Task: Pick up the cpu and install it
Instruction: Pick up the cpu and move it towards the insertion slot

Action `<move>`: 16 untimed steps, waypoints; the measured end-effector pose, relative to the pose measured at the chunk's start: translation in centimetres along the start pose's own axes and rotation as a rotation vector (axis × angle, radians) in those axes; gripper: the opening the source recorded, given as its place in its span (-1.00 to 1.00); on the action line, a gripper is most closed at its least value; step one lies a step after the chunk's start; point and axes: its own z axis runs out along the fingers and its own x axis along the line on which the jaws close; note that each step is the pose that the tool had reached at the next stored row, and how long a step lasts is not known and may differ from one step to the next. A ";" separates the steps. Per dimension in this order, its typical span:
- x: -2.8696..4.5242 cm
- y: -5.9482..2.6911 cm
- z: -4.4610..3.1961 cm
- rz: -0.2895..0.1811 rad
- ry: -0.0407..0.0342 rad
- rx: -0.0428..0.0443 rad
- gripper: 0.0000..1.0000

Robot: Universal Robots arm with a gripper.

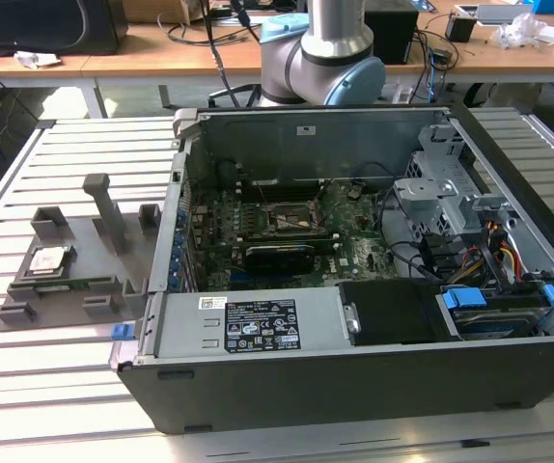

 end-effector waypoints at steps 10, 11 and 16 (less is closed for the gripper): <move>0.02 -0.03 0.82 0.000 0.0000 0.0000 0.33; 0.02 -0.04 0.89 0.000 0.0000 0.0000 0.33; 0.03 -0.05 1.23 0.000 0.0001 0.0000 0.33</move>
